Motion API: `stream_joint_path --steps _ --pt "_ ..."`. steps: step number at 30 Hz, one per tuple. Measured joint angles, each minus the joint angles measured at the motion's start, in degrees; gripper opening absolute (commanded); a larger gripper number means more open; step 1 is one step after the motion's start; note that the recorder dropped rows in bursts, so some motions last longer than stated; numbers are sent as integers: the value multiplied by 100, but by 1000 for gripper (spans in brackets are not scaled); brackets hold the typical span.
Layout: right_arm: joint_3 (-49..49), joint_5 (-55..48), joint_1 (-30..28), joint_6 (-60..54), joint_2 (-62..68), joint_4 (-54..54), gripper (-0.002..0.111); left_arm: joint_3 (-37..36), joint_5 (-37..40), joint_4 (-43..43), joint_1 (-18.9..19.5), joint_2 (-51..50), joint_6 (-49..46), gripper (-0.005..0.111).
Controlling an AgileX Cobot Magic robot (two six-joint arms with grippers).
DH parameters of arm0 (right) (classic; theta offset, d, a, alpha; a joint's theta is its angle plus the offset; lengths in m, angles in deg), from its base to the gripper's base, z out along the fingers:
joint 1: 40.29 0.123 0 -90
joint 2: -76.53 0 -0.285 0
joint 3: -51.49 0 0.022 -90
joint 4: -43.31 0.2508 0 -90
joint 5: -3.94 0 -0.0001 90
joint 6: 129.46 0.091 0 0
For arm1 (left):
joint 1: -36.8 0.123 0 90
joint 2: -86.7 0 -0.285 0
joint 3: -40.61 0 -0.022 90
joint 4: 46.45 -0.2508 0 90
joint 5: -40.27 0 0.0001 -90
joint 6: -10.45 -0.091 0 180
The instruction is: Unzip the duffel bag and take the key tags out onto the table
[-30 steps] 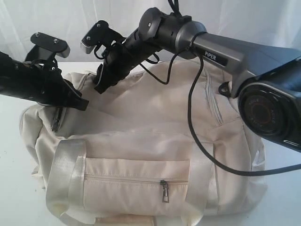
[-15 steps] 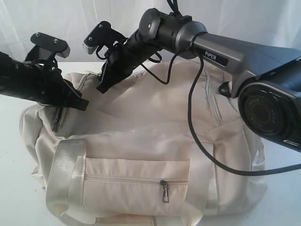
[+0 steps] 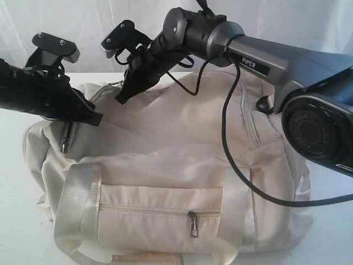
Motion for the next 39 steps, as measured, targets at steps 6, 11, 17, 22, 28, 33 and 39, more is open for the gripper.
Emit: stream_joint_path --steps 6,11,17,22,28,33,39 --pt "0 8 5 496 -21 -468 0 0 59 0 0 206 0 0" --pt "0 -38 27 862 -117 -981 0 0 73 0 0 215 0 0" --pt "0 -238 41 1033 -191 -1339 0 0 73 0 0 215 0 0" --pt "0 -262 41 1044 -191 -1375 0 0 73 0 0 215 -2 0" --pt "0 -262 41 1104 -191 -1375 0 0 73 0 0 215 -2 0" --pt "0 -273 41 1202 -191 -1440 0 0 82 0 0 287 -2 0" --pt "0 -310 41 1244 -191 -1486 0 0 94 0 0 372 -2 0"
